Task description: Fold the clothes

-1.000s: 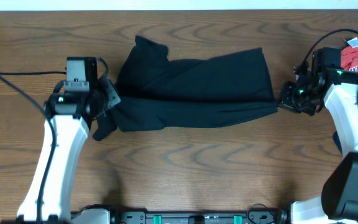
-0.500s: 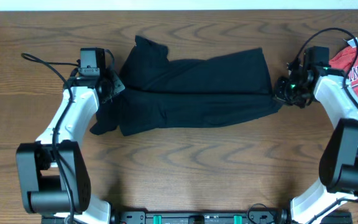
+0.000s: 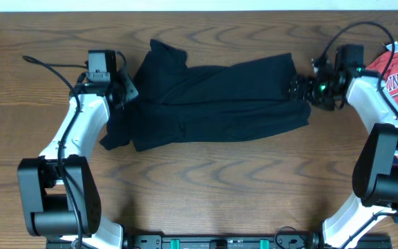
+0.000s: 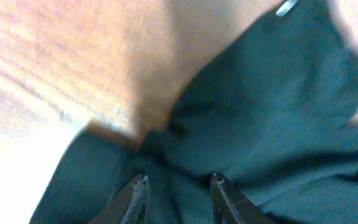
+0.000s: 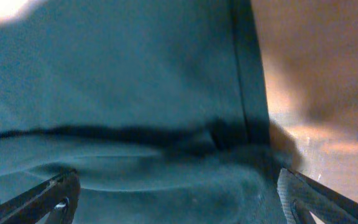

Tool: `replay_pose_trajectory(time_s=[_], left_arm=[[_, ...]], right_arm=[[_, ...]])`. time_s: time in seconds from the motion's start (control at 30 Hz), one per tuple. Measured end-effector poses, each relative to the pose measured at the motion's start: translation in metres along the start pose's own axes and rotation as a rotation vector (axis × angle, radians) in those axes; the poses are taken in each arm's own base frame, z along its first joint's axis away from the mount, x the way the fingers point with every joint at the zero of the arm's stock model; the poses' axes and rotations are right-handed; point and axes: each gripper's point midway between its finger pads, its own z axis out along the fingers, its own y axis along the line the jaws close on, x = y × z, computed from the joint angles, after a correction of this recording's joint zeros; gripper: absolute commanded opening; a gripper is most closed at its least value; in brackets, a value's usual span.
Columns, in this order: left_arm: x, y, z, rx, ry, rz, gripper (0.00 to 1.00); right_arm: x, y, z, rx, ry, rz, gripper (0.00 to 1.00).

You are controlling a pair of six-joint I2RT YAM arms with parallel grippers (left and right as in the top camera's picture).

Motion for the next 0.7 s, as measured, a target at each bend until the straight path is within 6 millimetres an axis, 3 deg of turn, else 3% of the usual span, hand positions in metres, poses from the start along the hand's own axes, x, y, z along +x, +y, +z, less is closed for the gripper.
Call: replay_pose_trajectory(time_s=[0.17,0.27,0.33,0.47,0.57,0.7], left_arm=[[-0.047,-0.03,-0.027,0.059,-0.103,0.048,0.37],[-0.062,-0.044,-0.037,0.083,-0.113,0.079,0.39],[-0.066,-0.052,-0.033,0.103,-0.087,0.108,0.4],[-0.053,-0.058,-0.007,0.12,0.02,0.134,0.4],[-0.027,-0.056,0.021,0.133,0.155,0.154,0.4],[0.003,-0.052,0.043,0.143,0.306,0.188,0.4]], right_arm=[[-0.038,0.027,-0.034,-0.006,-0.066,-0.099,0.99],[-0.039,0.037,-0.045,-0.007,-0.051,-0.124,0.99],[-0.031,0.039,-0.046,-0.003,-0.014,-0.124,0.99],[-0.015,0.038,-0.043,0.013,0.051,-0.132,0.99],[-0.004,0.033,-0.034,0.044,0.103,-0.159,0.99],[0.0,0.017,-0.01,0.093,0.151,-0.198,0.99]])
